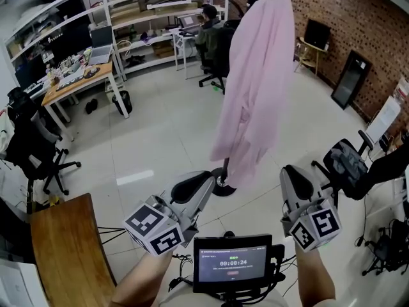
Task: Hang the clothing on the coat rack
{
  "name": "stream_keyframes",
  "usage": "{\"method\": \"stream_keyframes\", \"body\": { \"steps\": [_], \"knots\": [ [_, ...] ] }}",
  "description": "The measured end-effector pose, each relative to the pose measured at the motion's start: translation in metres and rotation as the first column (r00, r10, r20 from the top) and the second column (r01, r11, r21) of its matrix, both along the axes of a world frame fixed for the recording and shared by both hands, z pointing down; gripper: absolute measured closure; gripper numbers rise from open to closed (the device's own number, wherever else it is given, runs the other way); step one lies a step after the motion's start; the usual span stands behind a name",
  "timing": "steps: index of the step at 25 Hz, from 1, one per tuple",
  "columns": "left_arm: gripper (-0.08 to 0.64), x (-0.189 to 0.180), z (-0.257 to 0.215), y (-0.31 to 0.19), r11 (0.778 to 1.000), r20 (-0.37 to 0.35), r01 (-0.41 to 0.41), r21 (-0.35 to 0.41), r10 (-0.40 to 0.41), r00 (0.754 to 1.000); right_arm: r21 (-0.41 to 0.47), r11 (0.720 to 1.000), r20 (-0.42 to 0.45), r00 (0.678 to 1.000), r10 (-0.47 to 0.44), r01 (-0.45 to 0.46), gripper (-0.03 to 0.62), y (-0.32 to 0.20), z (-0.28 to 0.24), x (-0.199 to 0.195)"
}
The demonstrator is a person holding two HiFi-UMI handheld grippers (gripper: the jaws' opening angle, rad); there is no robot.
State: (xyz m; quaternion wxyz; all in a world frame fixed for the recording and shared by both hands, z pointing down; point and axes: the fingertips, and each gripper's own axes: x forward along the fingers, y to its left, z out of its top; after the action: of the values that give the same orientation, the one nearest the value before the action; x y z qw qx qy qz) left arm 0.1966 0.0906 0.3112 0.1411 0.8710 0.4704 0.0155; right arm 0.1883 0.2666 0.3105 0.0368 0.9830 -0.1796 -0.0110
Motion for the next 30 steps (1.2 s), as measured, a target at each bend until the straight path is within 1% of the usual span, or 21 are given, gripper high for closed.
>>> {"method": "stream_keyframes", "body": {
  "steps": [9,11,16,22,30],
  "knots": [
    [0.537,-0.018,0.009,-0.003,1.0,0.017,-0.023,0.009,0.023,1.0,-0.007,1.0,0.032,0.999,0.001,-0.001,0.554,-0.003,0.014,-0.012],
    [0.537,-0.019,0.013,-0.005,1.0,0.029,-0.018,0.007,0.018,0.999,-0.004,1.0,0.043,0.999,0.001,-0.001,0.575,-0.003,0.018,-0.011],
    [0.537,-0.02,0.021,-0.014,1.0,0.056,0.0,0.008,0.0,0.998,0.012,1.0,0.058,0.998,-0.008,0.007,0.575,-0.006,0.021,-0.011],
    [0.537,-0.018,0.017,-0.02,1.0,0.043,0.01,0.005,-0.011,0.999,0.009,0.999,0.051,0.998,-0.038,0.038,0.575,-0.018,0.016,-0.007],
    [0.537,-0.023,0.027,-0.013,1.0,0.079,-0.011,0.017,0.009,0.997,0.01,0.998,0.091,0.994,-0.055,0.055,0.586,-0.022,0.025,-0.016]
  ]
}}
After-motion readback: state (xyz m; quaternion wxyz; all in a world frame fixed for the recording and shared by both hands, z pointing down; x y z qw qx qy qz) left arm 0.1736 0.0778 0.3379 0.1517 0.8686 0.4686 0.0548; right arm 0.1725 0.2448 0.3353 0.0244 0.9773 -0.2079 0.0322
